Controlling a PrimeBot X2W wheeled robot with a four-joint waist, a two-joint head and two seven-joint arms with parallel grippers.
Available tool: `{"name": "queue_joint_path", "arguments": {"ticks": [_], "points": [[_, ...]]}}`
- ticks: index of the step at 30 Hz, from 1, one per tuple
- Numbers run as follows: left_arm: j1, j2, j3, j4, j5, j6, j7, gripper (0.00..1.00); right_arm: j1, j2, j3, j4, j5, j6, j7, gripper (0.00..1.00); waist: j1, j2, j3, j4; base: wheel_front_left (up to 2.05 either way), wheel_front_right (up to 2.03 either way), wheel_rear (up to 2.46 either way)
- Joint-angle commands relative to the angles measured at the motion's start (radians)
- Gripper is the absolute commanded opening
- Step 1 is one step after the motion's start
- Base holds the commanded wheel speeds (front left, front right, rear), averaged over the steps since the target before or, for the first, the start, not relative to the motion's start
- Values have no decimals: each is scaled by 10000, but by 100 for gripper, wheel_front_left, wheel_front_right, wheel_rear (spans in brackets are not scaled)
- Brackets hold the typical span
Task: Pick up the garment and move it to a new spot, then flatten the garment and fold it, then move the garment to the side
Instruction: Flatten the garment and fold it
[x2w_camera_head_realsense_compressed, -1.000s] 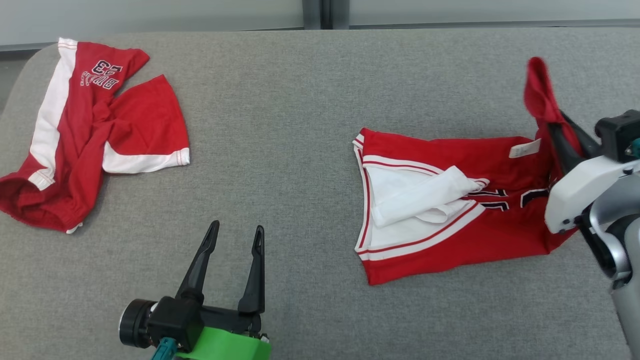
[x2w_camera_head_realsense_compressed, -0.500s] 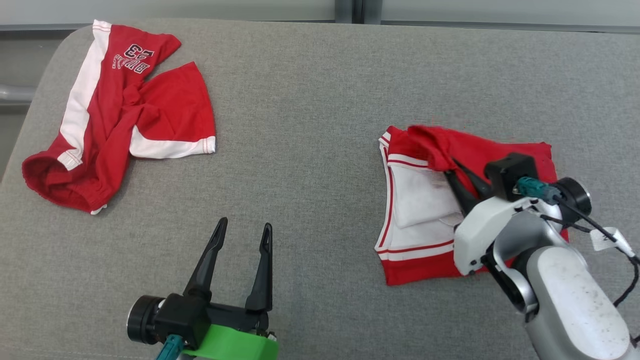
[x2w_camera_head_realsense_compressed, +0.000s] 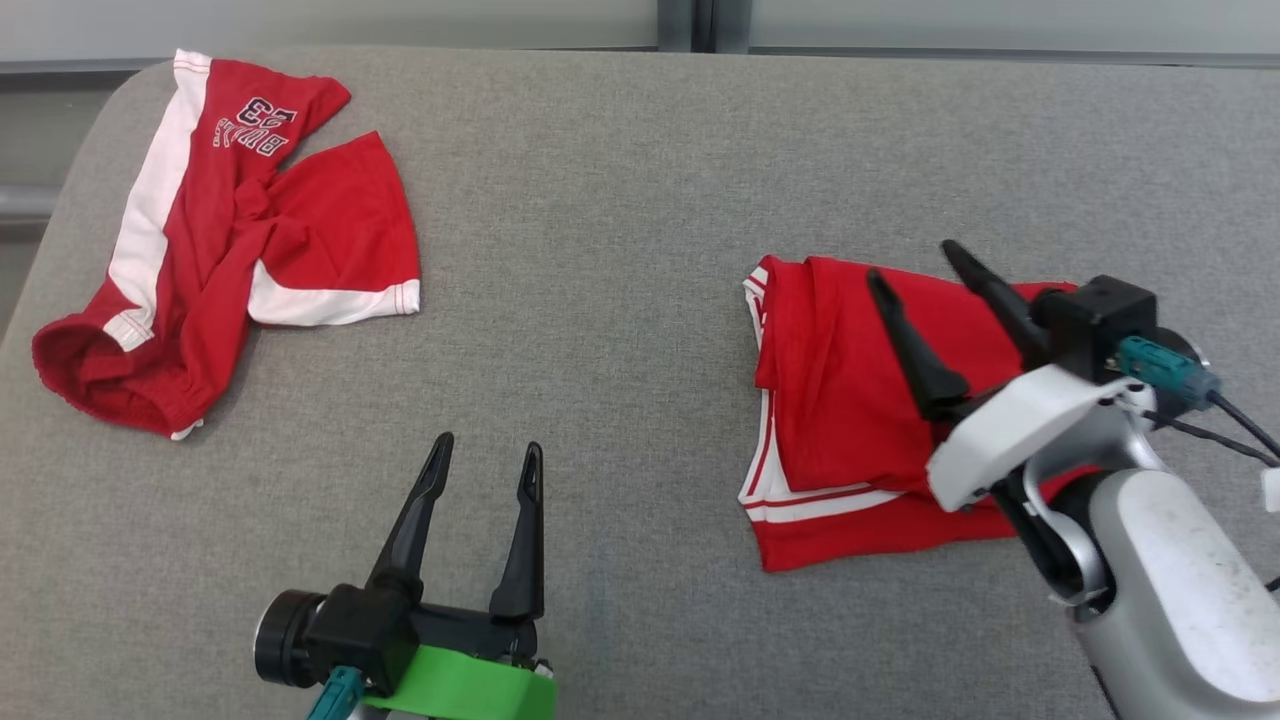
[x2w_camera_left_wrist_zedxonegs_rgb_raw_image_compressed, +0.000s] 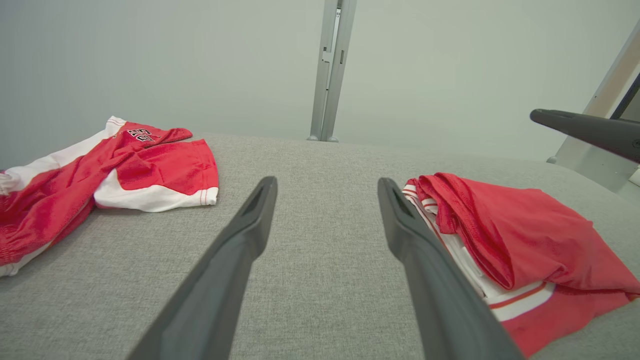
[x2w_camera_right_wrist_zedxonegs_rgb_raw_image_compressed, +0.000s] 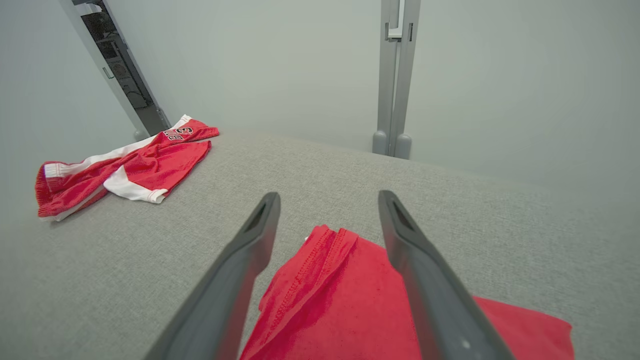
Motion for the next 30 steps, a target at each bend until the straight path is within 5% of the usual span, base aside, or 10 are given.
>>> {"name": "queue_joint_path", "arguments": {"ticks": [1, 7, 15, 30], "points": [[55, 20, 62, -12, 84, 24, -1, 100, 194, -361, -142, -102, -45, -19, -297, 100, 0, 0, -206, -211, 0, 0, 0], [232, 20, 280, -19, 89, 79, -1, 100, 1028, -1099, -826, 260, -199, -15, -1666, 100, 0, 0, -710, -670, 0, 0, 0], [513, 20, 644, -12, -55, 91, 0, 100, 1999, -1144, -1202, 1614, -544, -19, -3778, 100, 0, 0, -1357, -1135, 0, 0, 0], [1357, 20, 926, -101, 81, 7, 0, 100, 3772, -259, -1410, 1009, -1234, -19, -3988, 100, 0, 0, -2379, -1278, 0, 0, 0]]}}
